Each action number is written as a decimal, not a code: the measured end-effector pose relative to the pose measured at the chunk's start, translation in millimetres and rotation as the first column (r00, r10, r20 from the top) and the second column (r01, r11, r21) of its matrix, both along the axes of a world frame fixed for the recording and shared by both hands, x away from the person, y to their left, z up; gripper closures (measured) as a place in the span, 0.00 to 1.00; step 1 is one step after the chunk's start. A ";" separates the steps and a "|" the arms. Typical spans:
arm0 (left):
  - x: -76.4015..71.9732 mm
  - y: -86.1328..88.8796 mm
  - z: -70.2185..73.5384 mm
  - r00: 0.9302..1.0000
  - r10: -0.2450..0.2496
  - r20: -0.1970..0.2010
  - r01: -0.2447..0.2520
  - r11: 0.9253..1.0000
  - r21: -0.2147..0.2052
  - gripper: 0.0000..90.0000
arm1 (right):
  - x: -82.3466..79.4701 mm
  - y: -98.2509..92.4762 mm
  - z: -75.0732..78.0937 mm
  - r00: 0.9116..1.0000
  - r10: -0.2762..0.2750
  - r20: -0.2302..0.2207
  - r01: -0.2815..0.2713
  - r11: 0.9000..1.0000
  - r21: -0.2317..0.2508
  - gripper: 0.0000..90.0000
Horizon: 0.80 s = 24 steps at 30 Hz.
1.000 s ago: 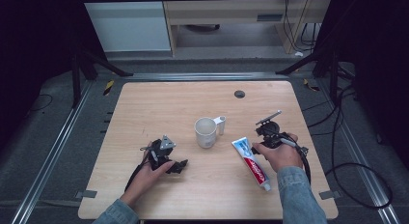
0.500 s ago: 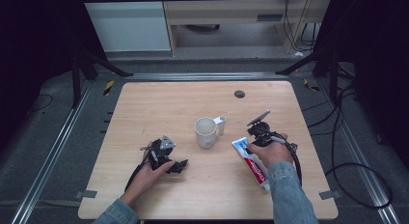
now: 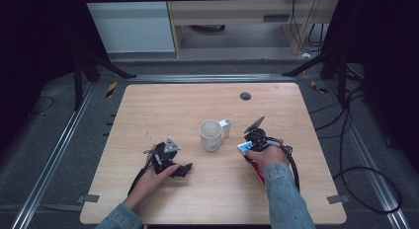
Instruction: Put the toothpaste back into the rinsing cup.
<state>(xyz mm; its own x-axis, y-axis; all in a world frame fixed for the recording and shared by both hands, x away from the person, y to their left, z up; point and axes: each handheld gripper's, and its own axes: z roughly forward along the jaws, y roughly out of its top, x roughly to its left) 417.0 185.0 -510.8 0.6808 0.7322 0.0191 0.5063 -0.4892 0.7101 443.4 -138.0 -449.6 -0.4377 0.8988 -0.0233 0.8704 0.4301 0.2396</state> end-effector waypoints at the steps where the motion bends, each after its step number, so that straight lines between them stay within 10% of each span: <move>1: 0.0 0.0 0.0 1.000 0.000 0.000 0.000 1.000 0.000 0.00 | 0.3 0.6 -0.9 1.000 -0.007 -0.005 0.007 1.000 0.001 0.49; 24: 0.0 0.0 -0.1 1.000 -0.001 0.000 0.001 1.000 -0.002 0.00 | 12.3 1.8 -17.9 0.998 -0.013 -0.064 0.012 1.000 -0.005 0.51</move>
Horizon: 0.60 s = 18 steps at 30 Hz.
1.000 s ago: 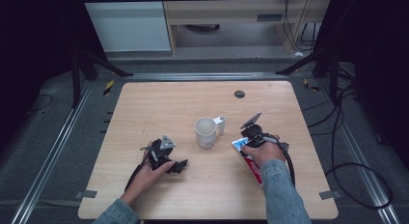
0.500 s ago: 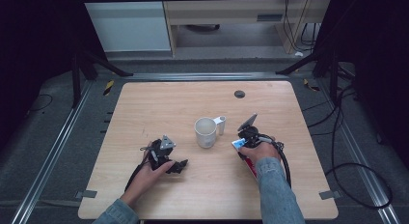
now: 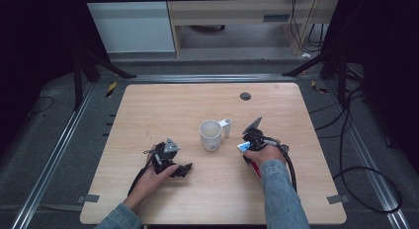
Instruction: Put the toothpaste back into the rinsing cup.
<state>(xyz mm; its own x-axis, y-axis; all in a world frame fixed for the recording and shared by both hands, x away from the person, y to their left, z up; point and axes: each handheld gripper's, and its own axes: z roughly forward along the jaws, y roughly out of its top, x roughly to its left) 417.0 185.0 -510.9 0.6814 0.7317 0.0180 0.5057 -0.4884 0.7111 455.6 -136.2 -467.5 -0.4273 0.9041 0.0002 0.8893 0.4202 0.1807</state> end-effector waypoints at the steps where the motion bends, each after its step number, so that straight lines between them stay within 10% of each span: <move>1: 0.0 0.0 0.1 1.000 0.000 0.000 0.000 1.000 0.002 0.00 | 0.4 -0.2 -0.5 1.000 0.001 -0.001 -0.001 1.000 0.000 0.51; 18: 0.0 0.1 0.2 1.000 -0.001 -0.001 0.001 1.000 0.003 0.00 | 0.1 -1.8 1.4 1.000 0.005 0.005 -0.005 1.000 -0.008 0.64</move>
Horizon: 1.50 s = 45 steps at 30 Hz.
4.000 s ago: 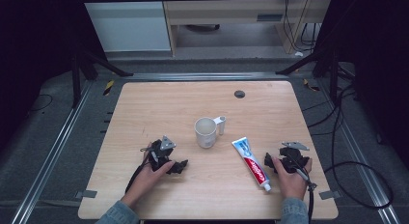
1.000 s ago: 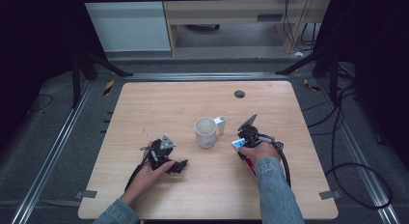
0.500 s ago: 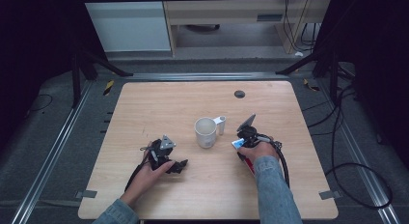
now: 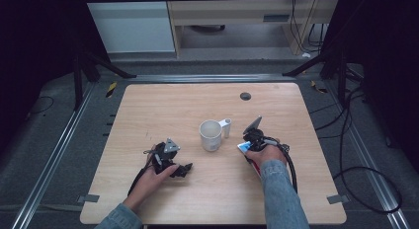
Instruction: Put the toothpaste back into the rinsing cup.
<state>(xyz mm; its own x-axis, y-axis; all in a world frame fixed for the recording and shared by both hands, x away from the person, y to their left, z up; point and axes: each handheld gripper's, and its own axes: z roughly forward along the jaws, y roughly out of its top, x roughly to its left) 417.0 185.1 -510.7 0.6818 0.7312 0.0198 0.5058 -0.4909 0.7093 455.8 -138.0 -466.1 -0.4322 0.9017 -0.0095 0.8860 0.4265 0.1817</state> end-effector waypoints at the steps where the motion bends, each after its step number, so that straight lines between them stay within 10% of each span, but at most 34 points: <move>1: 0.0 0.0 -0.1 1.000 0.000 0.000 0.000 1.000 -0.002 0.00 | -0.4 -0.4 0.8 1.000 0.002 0.004 -0.002 1.000 0.001 0.67; 27: 0.2 0.2 0.1 1.000 -0.002 0.000 0.002 1.000 0.002 0.00 | -4.4 -5.5 11.2 0.999 0.021 0.030 -0.021 1.000 0.012 0.81; 45: 0.4 0.1 0.0 1.000 -0.001 0.002 0.001 1.000 0.001 0.00 | -9.4 -16.2 58.4 0.995 0.025 0.099 -0.025 1.000 -0.006 0.82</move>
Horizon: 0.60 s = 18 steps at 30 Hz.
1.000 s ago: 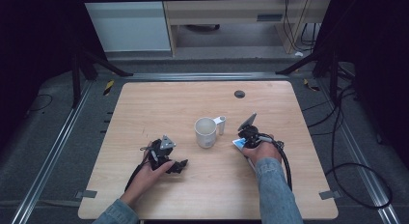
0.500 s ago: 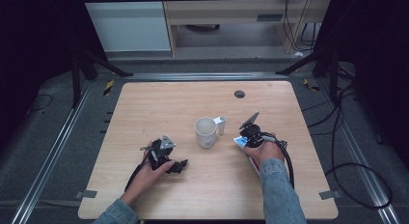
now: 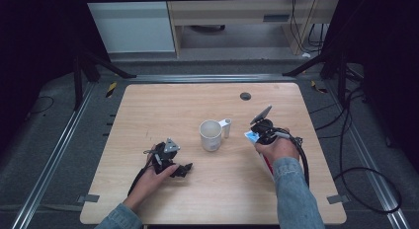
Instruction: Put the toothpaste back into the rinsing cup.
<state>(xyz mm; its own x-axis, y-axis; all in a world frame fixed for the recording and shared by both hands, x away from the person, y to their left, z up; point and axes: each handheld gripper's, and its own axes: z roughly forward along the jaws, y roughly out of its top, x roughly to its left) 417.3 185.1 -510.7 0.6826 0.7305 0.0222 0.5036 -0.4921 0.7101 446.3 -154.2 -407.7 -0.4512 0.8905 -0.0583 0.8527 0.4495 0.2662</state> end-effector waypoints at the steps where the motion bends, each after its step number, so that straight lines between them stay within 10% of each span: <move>1: 0.0 0.0 0.0 1.000 0.000 0.000 0.000 1.000 0.000 0.00 | -0.2 -1.6 3.5 1.000 -0.005 0.009 0.005 1.000 0.005 0.82; 18: 0.0 0.0 0.1 1.000 0.000 -0.001 0.000 1.000 0.001 0.00 | -3.0 -15.9 45.4 0.992 -0.040 0.124 0.029 0.996 0.088 0.82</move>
